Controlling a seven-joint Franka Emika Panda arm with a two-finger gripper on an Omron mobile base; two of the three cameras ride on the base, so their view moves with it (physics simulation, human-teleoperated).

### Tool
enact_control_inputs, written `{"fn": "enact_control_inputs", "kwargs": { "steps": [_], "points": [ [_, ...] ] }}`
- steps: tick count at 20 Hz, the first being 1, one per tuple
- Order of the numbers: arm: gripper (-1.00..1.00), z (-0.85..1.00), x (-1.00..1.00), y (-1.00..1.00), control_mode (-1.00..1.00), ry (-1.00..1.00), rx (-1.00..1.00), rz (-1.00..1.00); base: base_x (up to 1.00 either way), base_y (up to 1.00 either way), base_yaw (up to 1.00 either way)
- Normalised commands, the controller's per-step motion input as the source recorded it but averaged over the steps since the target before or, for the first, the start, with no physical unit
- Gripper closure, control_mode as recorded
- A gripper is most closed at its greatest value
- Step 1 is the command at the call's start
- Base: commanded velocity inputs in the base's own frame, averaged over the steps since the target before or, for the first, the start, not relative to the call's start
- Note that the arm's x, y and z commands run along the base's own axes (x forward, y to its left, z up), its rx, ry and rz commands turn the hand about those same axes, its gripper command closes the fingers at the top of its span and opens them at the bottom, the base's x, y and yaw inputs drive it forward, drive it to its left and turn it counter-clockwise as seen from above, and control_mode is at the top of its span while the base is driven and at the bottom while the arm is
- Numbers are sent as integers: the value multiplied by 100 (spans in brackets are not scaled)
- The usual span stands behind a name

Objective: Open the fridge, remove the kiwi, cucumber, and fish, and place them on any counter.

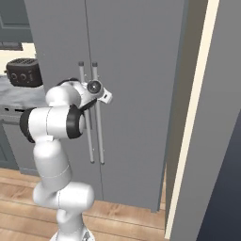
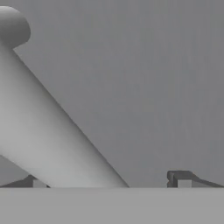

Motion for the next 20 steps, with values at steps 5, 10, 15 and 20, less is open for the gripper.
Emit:
{"fn": "enact_control_inputs", "kwargs": {
  "steps": [5, 10, 15, 20],
  "points": [
    [100, -29, 58, 0, -100, 0, 8, 0, 0, 0, 0],
    [100, -14, 51, 0, -100, 4, 2, 0, 0, 0, 0],
    [100, 0, 13, -2, -100, 4, 0, 1, 0, 0, 0],
    [100, 9, -24, -37, -100, 0, 0, 0, 0, 0, 0]
  ]
}}
